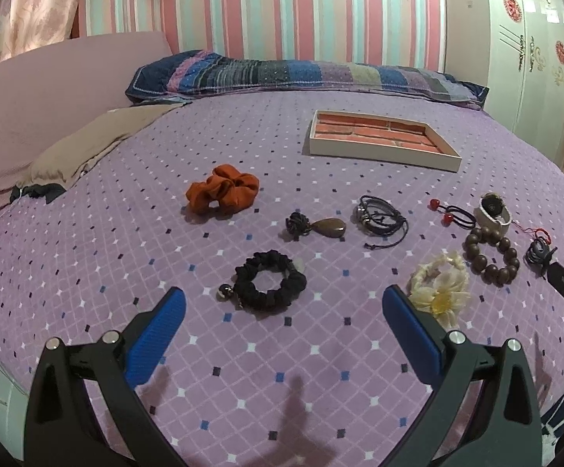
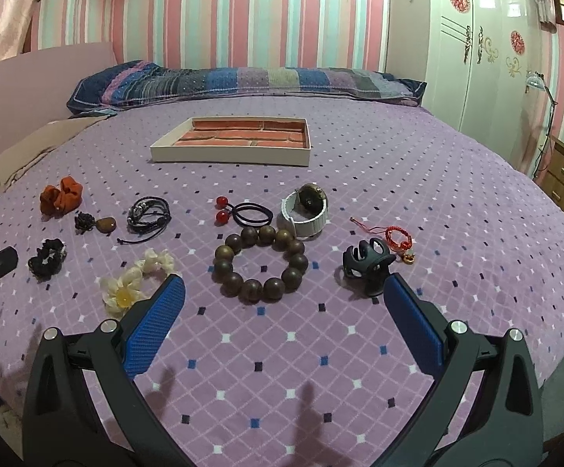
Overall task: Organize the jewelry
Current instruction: 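Grasp the black beaded hair tie with the left tool while the right tool grasps the wooden bead bracelet, then carry both held bracelets to the brick tray and open both tools, then lift both tools away from the tray back over the jewelry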
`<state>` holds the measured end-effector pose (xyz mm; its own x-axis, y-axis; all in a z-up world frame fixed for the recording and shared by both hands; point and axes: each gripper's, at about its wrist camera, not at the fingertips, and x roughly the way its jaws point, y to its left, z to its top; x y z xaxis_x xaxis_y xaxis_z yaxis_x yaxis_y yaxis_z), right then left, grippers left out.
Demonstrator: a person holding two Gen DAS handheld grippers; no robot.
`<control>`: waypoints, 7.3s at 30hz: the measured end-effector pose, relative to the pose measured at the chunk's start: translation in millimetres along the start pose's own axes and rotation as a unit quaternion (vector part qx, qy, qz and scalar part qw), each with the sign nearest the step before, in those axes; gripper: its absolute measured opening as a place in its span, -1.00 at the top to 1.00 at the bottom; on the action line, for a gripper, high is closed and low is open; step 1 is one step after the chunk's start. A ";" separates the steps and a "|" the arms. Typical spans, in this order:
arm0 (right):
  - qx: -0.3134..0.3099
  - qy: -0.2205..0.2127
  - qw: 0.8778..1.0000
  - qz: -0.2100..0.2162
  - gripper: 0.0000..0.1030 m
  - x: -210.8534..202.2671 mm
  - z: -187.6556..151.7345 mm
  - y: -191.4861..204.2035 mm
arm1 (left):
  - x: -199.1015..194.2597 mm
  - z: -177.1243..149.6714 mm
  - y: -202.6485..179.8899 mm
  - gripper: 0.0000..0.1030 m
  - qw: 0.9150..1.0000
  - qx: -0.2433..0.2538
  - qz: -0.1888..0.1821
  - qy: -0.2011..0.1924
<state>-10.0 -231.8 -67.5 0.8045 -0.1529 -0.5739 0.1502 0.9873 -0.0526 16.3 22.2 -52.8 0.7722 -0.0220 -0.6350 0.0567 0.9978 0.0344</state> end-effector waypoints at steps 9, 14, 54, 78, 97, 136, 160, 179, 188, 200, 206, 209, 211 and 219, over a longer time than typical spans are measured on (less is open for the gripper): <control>-0.004 0.020 1.000 -0.019 -0.92 18.8 -4.3 5.2 | 14.3 -0.6 8.9 -0.92 1.000 -0.011 -0.006 0.013; -0.010 0.020 0.999 -0.026 -0.92 21.5 -5.7 3.1 | 20.5 -1.5 10.2 -0.92 1.000 -0.015 0.001 0.016; 0.006 0.091 0.996 -0.022 -0.18 123.4 11.9 -16.9 | 112.8 4.2 54.6 -0.43 0.996 -0.014 -0.011 0.086; 0.013 0.089 0.995 0.039 0.58 136.2 14.3 -25.4 | 123.1 10.9 44.8 0.52 0.996 0.009 -0.039 0.075; -0.001 0.039 0.996 0.081 0.60 96.4 32.1 -20.5 | 88.8 30.7 32.7 0.76 0.998 0.004 -0.053 0.043; -0.018 0.018 0.997 0.078 0.60 285.5 253.7 -0.8 | 274.2 274.0 -94.8 0.76 0.992 0.055 -0.108 0.036; -0.031 0.135 0.990 -0.029 0.60 472.0 288.5 -20.1 | 491.9 332.1 -139.6 0.76 0.984 0.058 -0.064 0.154; -0.008 0.183 0.983 0.000 0.01 477.4 305.0 -30.2 | 461.4 333.2 -138.3 -0.02 0.986 0.093 -0.041 0.133; 0.020 0.052 0.998 0.019 -0.92 339.5 310.1 -72.4 | 334.6 332.0 -103.5 -0.76 0.995 0.075 -0.054 0.039; -0.012 -0.007 1.000 0.004 -0.92 194.8 258.7 -87.3 | 186.7 285.8 -35.1 -0.92 0.999 0.027 -0.038 -0.003; 0.002 -0.021 1.000 -0.005 -0.92 145.2 233.3 -96.8 | 125.1 253.9 -11.8 -0.92 0.999 0.016 -0.018 -0.021; 0.001 -0.016 1.000 -0.016 -0.92 127.6 218.5 -99.6 | 106.8 238.8 -9.4 -0.92 0.999 0.019 -0.006 -0.029; -0.002 -0.018 0.999 -0.026 -0.92 113.4 207.9 -101.4 | 96.3 228.2 -6.5 -0.92 0.999 0.010 -0.014 -0.029; 0.028 -0.037 0.999 -0.011 -0.92 65.8 174.2 -120.9 | 64.3 190.9 -5.1 -0.92 0.999 -0.012 -0.025 -0.033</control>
<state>125.0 -368.9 43.5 0.8409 -0.1795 -0.5106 0.1982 0.9800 -0.0182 186.5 3.8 53.5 0.8083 -0.0757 -0.5838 0.0820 0.9965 -0.0158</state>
